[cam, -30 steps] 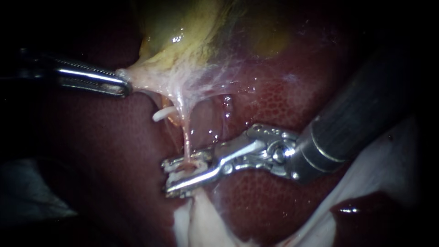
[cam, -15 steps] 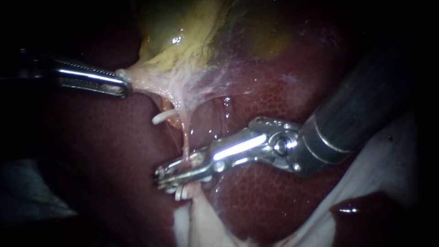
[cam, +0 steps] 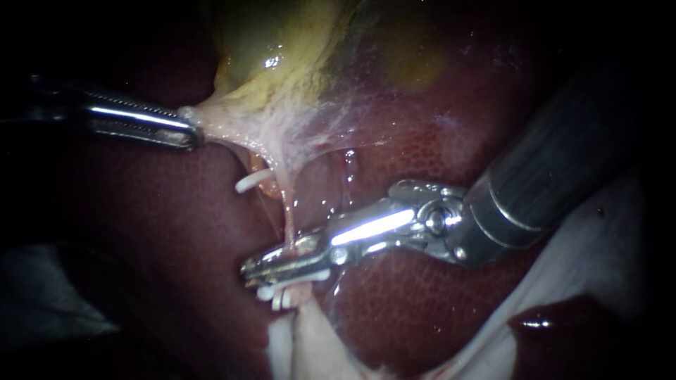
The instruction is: Clipping second clip right tube
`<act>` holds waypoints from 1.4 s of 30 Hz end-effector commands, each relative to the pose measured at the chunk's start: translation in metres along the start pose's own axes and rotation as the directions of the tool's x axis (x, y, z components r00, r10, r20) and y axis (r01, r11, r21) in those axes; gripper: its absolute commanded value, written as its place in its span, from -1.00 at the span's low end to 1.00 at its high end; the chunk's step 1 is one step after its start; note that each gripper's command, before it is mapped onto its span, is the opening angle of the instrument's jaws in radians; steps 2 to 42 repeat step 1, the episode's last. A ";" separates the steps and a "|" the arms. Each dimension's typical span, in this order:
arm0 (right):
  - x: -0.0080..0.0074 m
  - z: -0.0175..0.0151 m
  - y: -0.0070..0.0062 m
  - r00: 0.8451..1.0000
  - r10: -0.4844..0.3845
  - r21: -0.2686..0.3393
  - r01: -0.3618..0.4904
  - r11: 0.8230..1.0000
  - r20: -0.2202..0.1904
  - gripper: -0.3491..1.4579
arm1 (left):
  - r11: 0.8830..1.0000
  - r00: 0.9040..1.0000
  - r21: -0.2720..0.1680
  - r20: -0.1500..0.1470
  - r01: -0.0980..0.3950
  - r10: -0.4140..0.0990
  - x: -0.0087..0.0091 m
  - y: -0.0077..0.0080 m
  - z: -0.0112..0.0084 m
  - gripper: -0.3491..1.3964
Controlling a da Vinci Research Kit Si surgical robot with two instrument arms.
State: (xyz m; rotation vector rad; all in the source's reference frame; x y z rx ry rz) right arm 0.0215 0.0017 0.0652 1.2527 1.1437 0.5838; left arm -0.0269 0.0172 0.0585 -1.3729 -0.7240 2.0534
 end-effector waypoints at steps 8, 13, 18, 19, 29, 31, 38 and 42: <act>-0.0001 0.0000 0.0001 1.000 -0.001 -0.001 0.001 1.000 0.000 -1.00 | 1.000 1.000 0.000 0.000 0.000 0.000 0.0000 0.0000 0.0000 -1.00; -0.0001 0.0000 0.0001 1.000 -0.001 -0.001 0.001 1.000 0.000 -1.00 | 1.000 1.000 0.000 0.000 0.000 0.000 0.0000 0.0000 0.0000 -1.00; -0.0001 0.0000 0.0001 1.000 -0.001 -0.001 0.001 1.000 0.000 -1.00 | 1.000 1.000 0.000 0.000 0.000 0.000 0.0000 0.0000 0.0000 -1.00; -0.0001 0.0000 0.0001 1.000 -0.001 -0.001 0.001 1.000 0.000 -1.00 | 1.000 1.000 0.000 0.000 0.000 0.000 0.0000 0.0000 0.0000 -1.00; -0.0001 0.0000 0.0001 1.000 -0.001 -0.001 0.001 1.000 0.000 -1.00 | 1.000 1.000 0.000 0.000 0.000 0.000 0.0000 0.0000 0.0000 -1.00; -0.0001 0.0000 0.0001 1.000 -0.001 -0.001 0.001 1.000 0.000 -1.00 | 1.000 1.000 0.000 0.000 0.000 0.000 0.0000 0.0000 0.0000 -1.00; -0.0001 0.0000 0.0001 1.000 -0.001 -0.001 0.001 1.000 0.000 -1.00 | 1.000 1.000 0.000 0.000 0.000 0.000 0.0000 0.0000 0.0000 -1.00; -0.0001 0.0000 0.0001 1.000 -0.001 -0.001 0.001 1.000 0.000 -1.00 | 1.000 1.000 0.000 0.000 0.000 0.000 0.0000 0.0000 0.0000 -1.00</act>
